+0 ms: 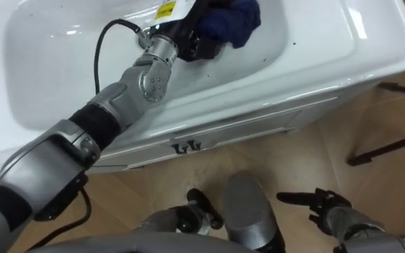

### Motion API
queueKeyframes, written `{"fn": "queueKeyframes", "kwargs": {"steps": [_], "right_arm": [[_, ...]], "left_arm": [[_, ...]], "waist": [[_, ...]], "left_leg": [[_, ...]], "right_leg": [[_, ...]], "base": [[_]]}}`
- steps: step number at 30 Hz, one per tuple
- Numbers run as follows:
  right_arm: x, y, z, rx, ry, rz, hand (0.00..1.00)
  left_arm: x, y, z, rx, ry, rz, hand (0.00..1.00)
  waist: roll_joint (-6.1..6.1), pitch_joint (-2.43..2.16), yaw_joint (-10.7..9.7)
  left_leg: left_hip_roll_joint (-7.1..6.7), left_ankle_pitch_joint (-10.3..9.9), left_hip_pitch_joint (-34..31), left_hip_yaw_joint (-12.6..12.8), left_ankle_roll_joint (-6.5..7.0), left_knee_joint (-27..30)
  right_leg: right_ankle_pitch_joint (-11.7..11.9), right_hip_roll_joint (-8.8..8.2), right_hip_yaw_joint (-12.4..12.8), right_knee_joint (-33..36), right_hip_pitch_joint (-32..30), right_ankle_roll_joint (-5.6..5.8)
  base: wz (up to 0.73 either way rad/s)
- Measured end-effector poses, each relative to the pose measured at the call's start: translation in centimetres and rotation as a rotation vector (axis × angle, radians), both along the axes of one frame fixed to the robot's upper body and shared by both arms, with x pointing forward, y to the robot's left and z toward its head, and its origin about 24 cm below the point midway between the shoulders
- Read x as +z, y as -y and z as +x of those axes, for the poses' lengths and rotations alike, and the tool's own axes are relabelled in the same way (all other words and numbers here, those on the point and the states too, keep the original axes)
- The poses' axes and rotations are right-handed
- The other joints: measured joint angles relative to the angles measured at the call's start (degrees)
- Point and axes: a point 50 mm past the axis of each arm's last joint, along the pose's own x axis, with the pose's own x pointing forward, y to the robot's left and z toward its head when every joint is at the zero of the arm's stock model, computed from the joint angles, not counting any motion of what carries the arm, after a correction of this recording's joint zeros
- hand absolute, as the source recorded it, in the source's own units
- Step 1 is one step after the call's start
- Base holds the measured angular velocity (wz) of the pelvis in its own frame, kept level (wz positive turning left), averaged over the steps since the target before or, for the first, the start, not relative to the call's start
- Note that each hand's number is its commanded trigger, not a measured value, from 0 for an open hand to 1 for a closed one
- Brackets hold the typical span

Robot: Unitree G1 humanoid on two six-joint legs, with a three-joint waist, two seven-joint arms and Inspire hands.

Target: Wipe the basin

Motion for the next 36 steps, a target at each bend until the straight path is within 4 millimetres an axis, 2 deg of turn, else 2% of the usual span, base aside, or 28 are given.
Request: {"fn": "queueKeyframes", "kwargs": {"steps": [3, 6, 9, 10, 11, 12, 13, 15, 16, 17, 18, 19, 23, 24, 25, 29, 31, 35, 36], "right_arm": [[0.1, 0.0, 0.2, 0.012, 0.006, -0.009, 0.0], [-0.2, -0.5, 0.3, -0.008, 0.003, -0.01, 0.0], [-0.4, -0.6, -0.7, -0.04, -0.012, -0.01, 0.0], [-0.5, -0.4, -1.2, -0.06, -0.021, -0.014, 0.0], [-0.6, -0.4, -1.4, -0.071, -0.024, -0.015, 0.0], [-0.6, -0.3, -1.8, -0.09, -0.025, -0.017, 0.0], [-0.7, -0.2, -2.2, -0.104, -0.035, -0.021, 0.0], [-0.8, -0.1, -2.8, -0.107, -0.055, -0.028, 0.0], [-0.8, 0.1, -3.0, -0.104, -0.065, -0.041, 0.0], [-0.8, 0.2, -3.1, -0.104, -0.068, -0.044, 0.0], [-0.8, 0.2, -3.3, -0.099, -0.072, -0.047, 0.0], [-0.8, 0.2, -3.4, -0.098, -0.076, -0.045, 0.0], [-1.0, -0.3, -3.3, -0.075, -0.078, -0.042, 0.0], [-1.0, -0.3, -3.4, -0.077, -0.081, -0.045, 0.0], [-1.0, -0.1, -3.6, -0.078, -0.085, -0.059, 0.0], [-1.0, 0.4, -4.5, -0.081, -0.109, -0.099, 0.0], [-1.0, 0.5, -4.9, -0.061, -0.12, -0.108, 0.0], [-0.8, 0.8, -4.9, -0.063, -0.112, -0.126, 0.0], [-0.8, 1.0, -5.2, -0.077, -0.105, -0.135, 0.0]], "left_arm": [[-1.0, -1.2, 0.0, 0.042, -0.039, 0.008, 1.0], [-3.1, -3.6, -0.6, 0.114, -0.098, 0.04, 1.0], [-4.5, -6.3, -1.3, 0.198, -0.141, 0.054, 1.0], [-5.1, -7.5, -1.6, 0.223, -0.152, 0.078, 1.0], [-5.4, -8.2, -1.8, 0.239, -0.158, 0.092, 1.0], [-5.9, -9.8, -2.2, 0.272, -0.17, 0.124, 1.0], [-6.6, -11.3, -2.8, 0.302, -0.187, 0.157, 1.0], [-7.4, -13.3, -3.7, 0.339, -0.213, 0.224, 1.0], [-8.1, -14.2, -4.4, 0.357, -0.235, 0.259, 1.0], [-8.3, -14.6, -4.8, 0.365, -0.244, 0.271, 1.0], [-8.8, -15.2, -5.4, 0.383, -0.261, 0.279, 1.0], [-9.1, -15.6, -5.7, 0.392, -0.272, 0.285, 1.0], [-9.6, -15.9, -6.5, 0.38, -0.273, 0.34, 1.0], [-9.8, -16.1, -6.9, 0.37, -0.265, 0.368, 1.0], [-9.9, -16.1, -7.1, 0.361, -0.257, 0.386, 1.0], [-10.4, -16.7, -8.3, 0.383, -0.242, 0.403, 1.0], [-10.4, -16.7, -8.8, 0.393, -0.221, 0.381, 1.0], [-10.2, -16.8, -9.9, 0.4, -0.199, 0.356, 1.0], [-10.1, -16.9, -10.4, 0.405, -0.191, 0.346, 1.0]], "waist": [[-0.31, 0.08, 0.04], [-1.52, -0.22, 0.27], [-2.26, -0.83, 1.53], [-2.35, -1.39, 2.05], [-2.28, -1.69, 2.23], [-2.23, -1.88, 3.11], [-2.27, -1.89, 3.7], [-2.28, -1.99, 4.0], [-1.89, -2.57, 4.83], [-1.8, -2.73, 5.15], [-1.63, -3.12, 5.7], [-1.67, -3.46, 6.43], [-2.23, -3.83, 7.79], [-2.35, -4.37, 8.07], [-2.26, -4.57, 8.04], [-2.33, -4.66, 8.94], [-2.23, -4.73, 10.65], [-1.92, -5.0, 11.78], [-1.91, -5.06, 12.63]], "left_leg": [[0.01, 0.02, 0.84, 0.08, -0.02, -0.06], [0.15, -0.07, 2.94, 0.2, -0.31, -0.24], [0.56, -0.08, 3.75, 0.27, -0.54, -0.35], [0.64, -0.06, 3.82, 0.22, -0.66, -0.37], [0.73, -0.05, 3.82, 0.18, -0.68, -0.35], [0.96, -0.04, 4.3, 0.34, -0.84, -0.36], [0.97, 0.04, 5.25, 0.4, -1.02, -0.52], [0.9, 0.26, 7.13, 0.08, -1.38, -1.41], [0.9, 0.41, 8.08, 0.05, -1.61, -2.25], [0.91, 0.44, 8.47, 0.03, -1.65, -2.47], [0.95, 0.49, 9.13, -0.18, -1.74, -2.6], [0.95, 0.55, 9.65, -0.45, -1.84, -2.59], [0.9, 0.87, 11.75, -1.56, -2.29, -3.81], [0.97, 1.05, 12.06, -2.01, -2.53, -4.15], [1.0, 1.09, 12.33, -2.62, -2.59, -4.28], [0.98, 1.09, 14.42, -3.1, -2.6, -4.7], [0.92, 1.09, 14.94, -4.15, -2.61, -4.92], [0.89, 1.1, 15.76, -5.7, -2.81, -5.14], [0.97, 1.01, 16.47, -5.9, -2.94, -5.09]], "right_leg": [[0.04, -0.02, 0.08, 0.13, 0.87, -0.08], [-0.31, 0.33, 0.37, -0.02, 2.53, -0.25], [-0.22, 0.7, 0.3, -0.28, 3.68, -0.55], [-0.15, 0.8, 0.26, -0.35, 3.7, -0.68], [-0.13, 0.84, 0.12, -0.46, 3.8, -0.72], [0.15, 1.2, 0.29, -0.9, 4.52, -0.97], [0.38, 1.52, 0.27, -1.65, 5.74, -1.15], [0.41, 1.63, 0.02, -2.56, 7.48, -1.26], [0.5, 1.78, -0.08, -3.42, 8.48, -1.27], [0.53, 1.86, -0.13, -3.71, 8.94, -1.29], [0.57, 1.98, -0.3, -4.25, 9.86, -1.32], [0.57, 1.98, -0.46, -4.49, 10.6, -1.36], [0.69, 2.34, -1.77, -6.52, 13.49, -1.23], [0.98, 2.59, -1.82, -7.52, 14.19, -1.3], [1.36, 2.7, -2.38, -8.4, 15.02, -1.59], [1.57, 2.84, -3.06, -10.21, 18.03, -1.77], [1.6, 2.99, -3.32, -11.12, 19.09, -1.87], [1.78, 3.27, -4.58, -13.06, 21.4, -2.12], [1.83, 3.46, -4.65, -13.93, 22.49, -2.23]], "base": [[-0.04], [-0.09], [-0.02], [0.0], [-0.05], [-0.09], [-0.08], [0.03], [0.03], [0.0], [0.04], [0.08], [0.11], [0.03], [0.13], [0.05], [0.04], [0.16], [0.08]]}}
